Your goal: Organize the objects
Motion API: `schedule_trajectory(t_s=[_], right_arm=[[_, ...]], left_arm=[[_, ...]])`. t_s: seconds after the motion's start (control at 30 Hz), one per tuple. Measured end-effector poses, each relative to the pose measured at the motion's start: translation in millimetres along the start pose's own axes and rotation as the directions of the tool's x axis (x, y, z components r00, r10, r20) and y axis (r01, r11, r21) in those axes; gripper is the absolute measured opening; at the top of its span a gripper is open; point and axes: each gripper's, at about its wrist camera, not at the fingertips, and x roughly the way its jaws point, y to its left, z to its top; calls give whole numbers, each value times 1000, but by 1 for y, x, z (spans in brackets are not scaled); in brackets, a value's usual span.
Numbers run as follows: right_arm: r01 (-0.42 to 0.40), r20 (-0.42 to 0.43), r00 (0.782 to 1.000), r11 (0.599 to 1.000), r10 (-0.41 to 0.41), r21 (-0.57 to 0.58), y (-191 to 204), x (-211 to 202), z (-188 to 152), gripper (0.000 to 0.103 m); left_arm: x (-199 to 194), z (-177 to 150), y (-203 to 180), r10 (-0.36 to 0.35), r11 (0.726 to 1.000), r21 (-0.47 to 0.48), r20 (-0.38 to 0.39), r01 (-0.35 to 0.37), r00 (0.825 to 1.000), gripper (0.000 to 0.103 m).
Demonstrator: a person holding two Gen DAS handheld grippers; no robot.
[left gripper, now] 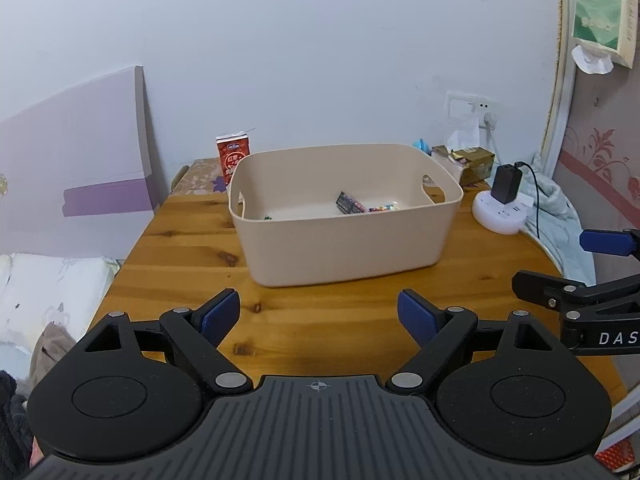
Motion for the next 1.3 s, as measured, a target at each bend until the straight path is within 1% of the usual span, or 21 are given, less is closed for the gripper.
schedule_trajectory(t_s=[0.2,0.33,0.63,0.8,1.0,1.3], right_arm=[[3,8,1000,1000,-3,-8,1,-25,-16,103],[6,3,1000,1000,-6,-3,1,-38,-23,103],[6,-2,1000,1000,-6,-16,6,-61,-35,103],[25,9,1000,999,-25,-38,13,-71,-39,103],[12,-5,1000,999,-12,-40,16,-75,-42,103],[15,-15,1000,999,-16,-31,11,-82,-46,103]], left_arm=[[-18,-17,-2,13,1000,-7,-23,-14,1000,88],[-32,-27,-2,22,1000,-20,-19,-23,1000,88],[-60,-41,1,58,998,-3,-13,-58,998,88],[-70,-47,-1,42,999,0,-17,-42,999,88],[-72,-52,-4,21,1000,-4,-31,-21,999,88],[-80,-54,-10,4,1000,6,-28,-4,1000,88]])
